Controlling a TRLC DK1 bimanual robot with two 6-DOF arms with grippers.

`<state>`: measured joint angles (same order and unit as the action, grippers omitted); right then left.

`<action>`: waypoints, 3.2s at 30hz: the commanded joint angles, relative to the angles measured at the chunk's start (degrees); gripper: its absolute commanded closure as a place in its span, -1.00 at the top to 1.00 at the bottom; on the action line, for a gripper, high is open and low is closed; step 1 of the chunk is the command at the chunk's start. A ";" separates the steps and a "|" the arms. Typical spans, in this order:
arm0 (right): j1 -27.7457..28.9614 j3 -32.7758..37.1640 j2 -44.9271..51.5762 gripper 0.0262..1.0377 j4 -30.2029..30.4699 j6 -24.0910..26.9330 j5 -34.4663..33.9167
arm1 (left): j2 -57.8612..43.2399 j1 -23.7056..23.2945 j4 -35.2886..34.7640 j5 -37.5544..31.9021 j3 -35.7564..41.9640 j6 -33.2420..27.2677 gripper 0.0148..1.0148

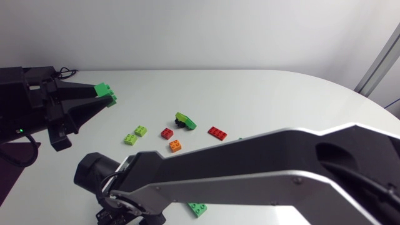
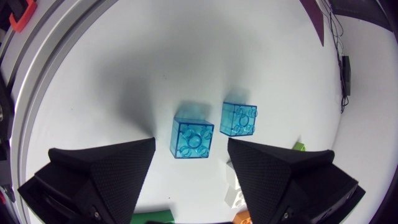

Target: Separate the duplo bricks

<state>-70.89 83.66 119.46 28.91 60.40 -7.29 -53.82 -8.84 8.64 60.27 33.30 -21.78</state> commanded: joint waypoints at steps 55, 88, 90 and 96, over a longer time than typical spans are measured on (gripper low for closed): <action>39.69 12.32 -13.11 0.47 23.56 -42.74 71.98 | -3.75 34.86 28.53 -34.52 -9.83 -9.60 -0.63; 38.37 5.64 -19.00 -0.38 19.17 -43.61 72.50 | -1.99 39.95 28.80 -38.47 -13.35 -8.45 -0.63; 38.46 5.20 -19.53 -0.51 18.47 -43.97 72.50 | -1.64 40.48 28.80 -38.47 -13.61 -8.28 -0.62; 38.99 2.65 -21.99 -0.53 16.01 -45.02 72.24 | 0.82 41.80 27.30 -39.44 -14.05 -7.14 0.67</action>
<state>-31.68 87.96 99.09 46.02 14.57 64.69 -54.02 32.10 36.29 20.93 20.64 -30.83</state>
